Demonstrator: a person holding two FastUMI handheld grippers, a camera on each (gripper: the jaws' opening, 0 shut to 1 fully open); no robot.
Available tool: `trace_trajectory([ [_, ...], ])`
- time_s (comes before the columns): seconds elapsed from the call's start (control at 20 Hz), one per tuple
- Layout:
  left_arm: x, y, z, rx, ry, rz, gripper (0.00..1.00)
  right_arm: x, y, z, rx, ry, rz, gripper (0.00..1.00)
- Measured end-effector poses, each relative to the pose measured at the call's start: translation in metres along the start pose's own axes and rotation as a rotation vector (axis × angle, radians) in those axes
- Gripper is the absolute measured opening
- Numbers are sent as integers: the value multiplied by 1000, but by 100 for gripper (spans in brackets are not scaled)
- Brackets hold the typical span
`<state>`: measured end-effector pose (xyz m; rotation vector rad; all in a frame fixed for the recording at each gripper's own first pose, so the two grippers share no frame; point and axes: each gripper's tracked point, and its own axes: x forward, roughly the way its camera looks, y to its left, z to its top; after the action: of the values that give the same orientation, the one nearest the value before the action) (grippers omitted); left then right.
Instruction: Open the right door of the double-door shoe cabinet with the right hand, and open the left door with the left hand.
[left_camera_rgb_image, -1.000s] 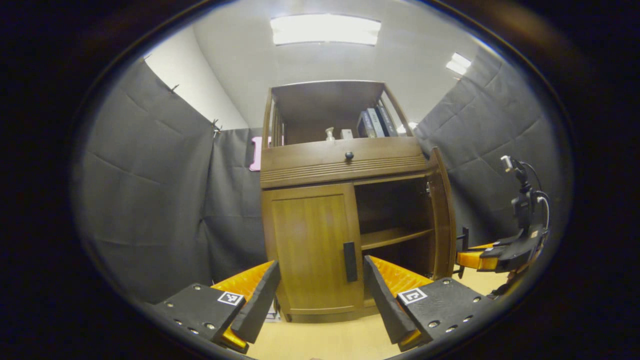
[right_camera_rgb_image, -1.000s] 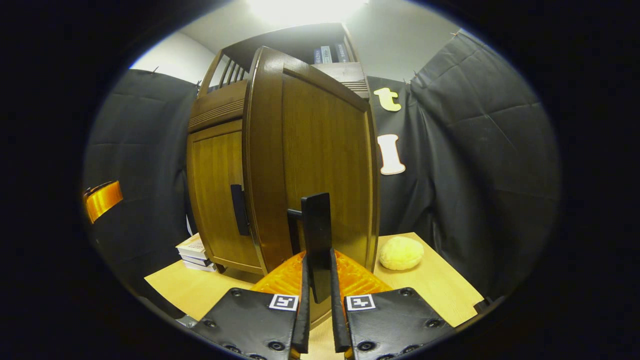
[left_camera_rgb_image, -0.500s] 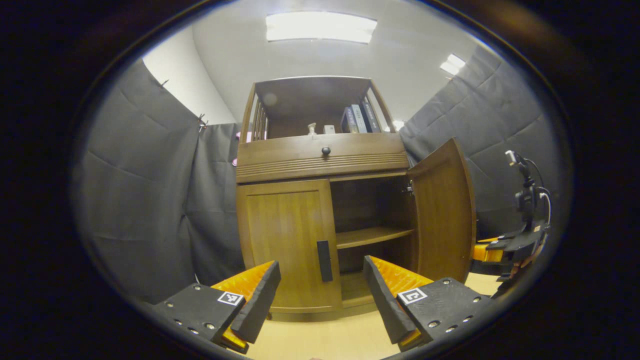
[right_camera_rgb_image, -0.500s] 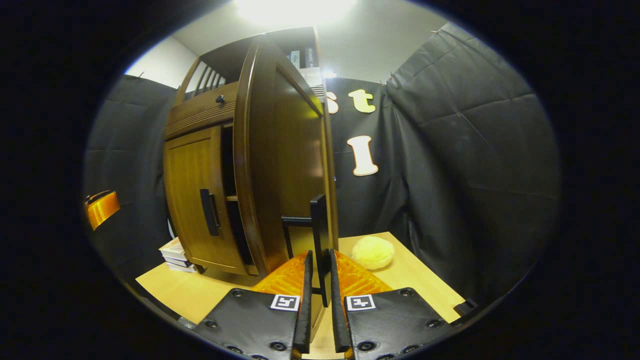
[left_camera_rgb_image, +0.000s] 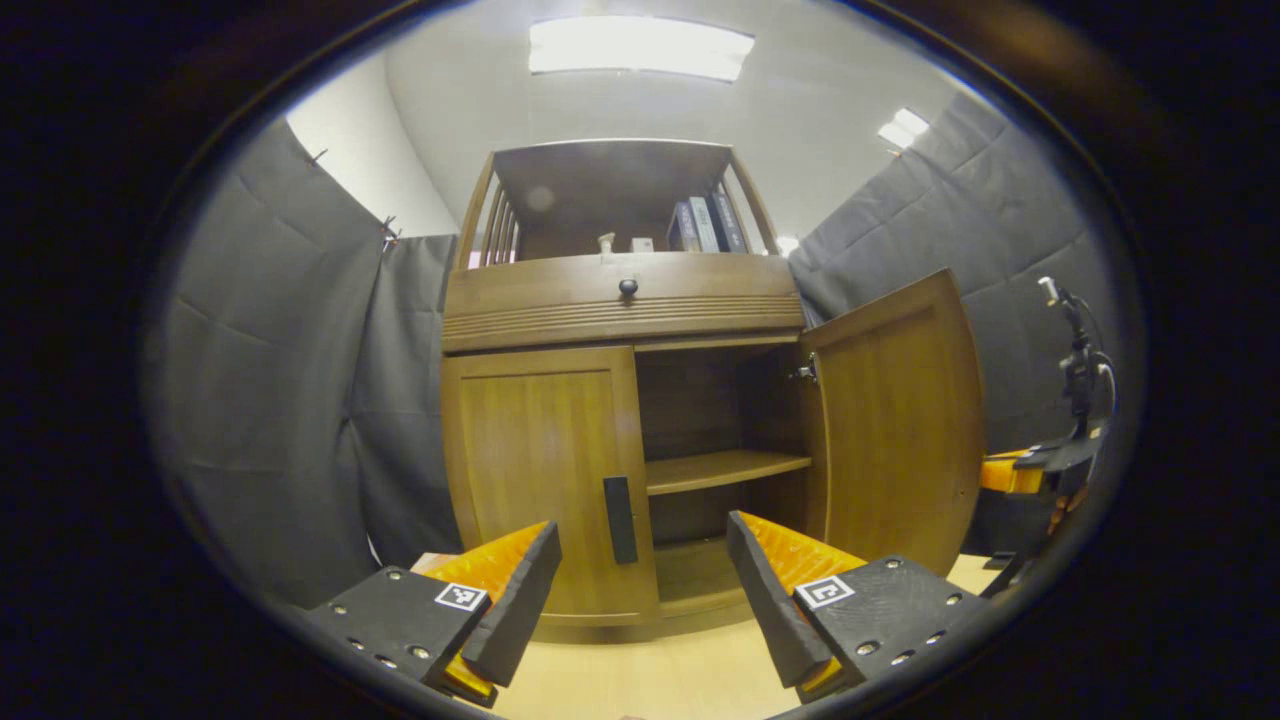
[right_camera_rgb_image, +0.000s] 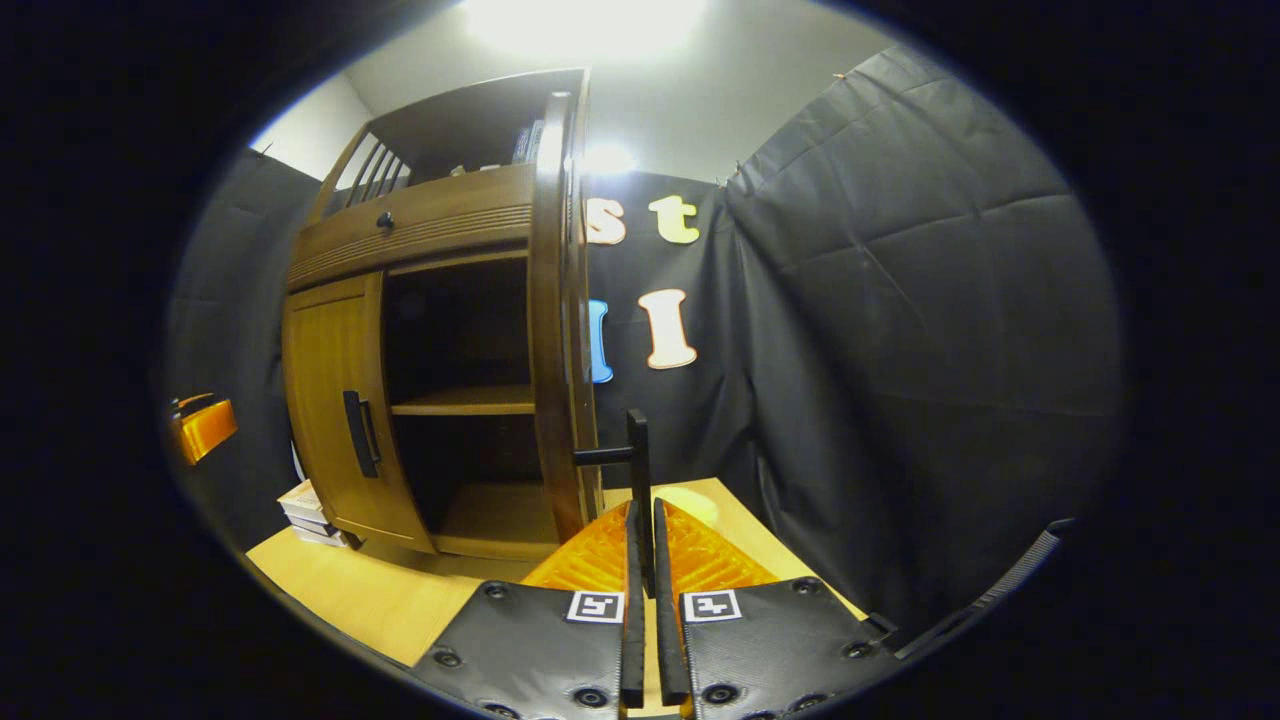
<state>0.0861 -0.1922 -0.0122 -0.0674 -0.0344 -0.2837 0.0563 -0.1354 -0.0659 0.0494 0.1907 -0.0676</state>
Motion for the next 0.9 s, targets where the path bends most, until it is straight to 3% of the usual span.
trace_trajectory([
  [0.15,9,-1,-2,1,2,2,97,-15,-13,12,13,-17,-16,8],
  [0.2,11,-1,-5,1,6,4,97,-23,-15,16,17,-19,-14,18],
  [0.3,19,0,-9,-2,11,11,97,-39,-18,22,15,-27,-15,19],
  [0.5,49,12,-10,7,10,40,97,-65,-25,31,-14,-52,-11,94],
  [0.6,65,19,-13,7,9,54,97,-74,-26,31,-35,-59,-28,92],
  [0.65,73,21,-16,2,8,60,97,-79,-26,30,-39,-59,-30,97],
  [0.75,91,24,-21,-6,6,69,97,-84,-25,28,-46,-56,-32,97],
  [0.8,98,27,-24,-3,4,78,97,-86,-25,26,-48,-47,-33,92],
  [0.9,117,29,-28,9,1,83,97,-88,-24,24,-42,-37,-36,97],
])
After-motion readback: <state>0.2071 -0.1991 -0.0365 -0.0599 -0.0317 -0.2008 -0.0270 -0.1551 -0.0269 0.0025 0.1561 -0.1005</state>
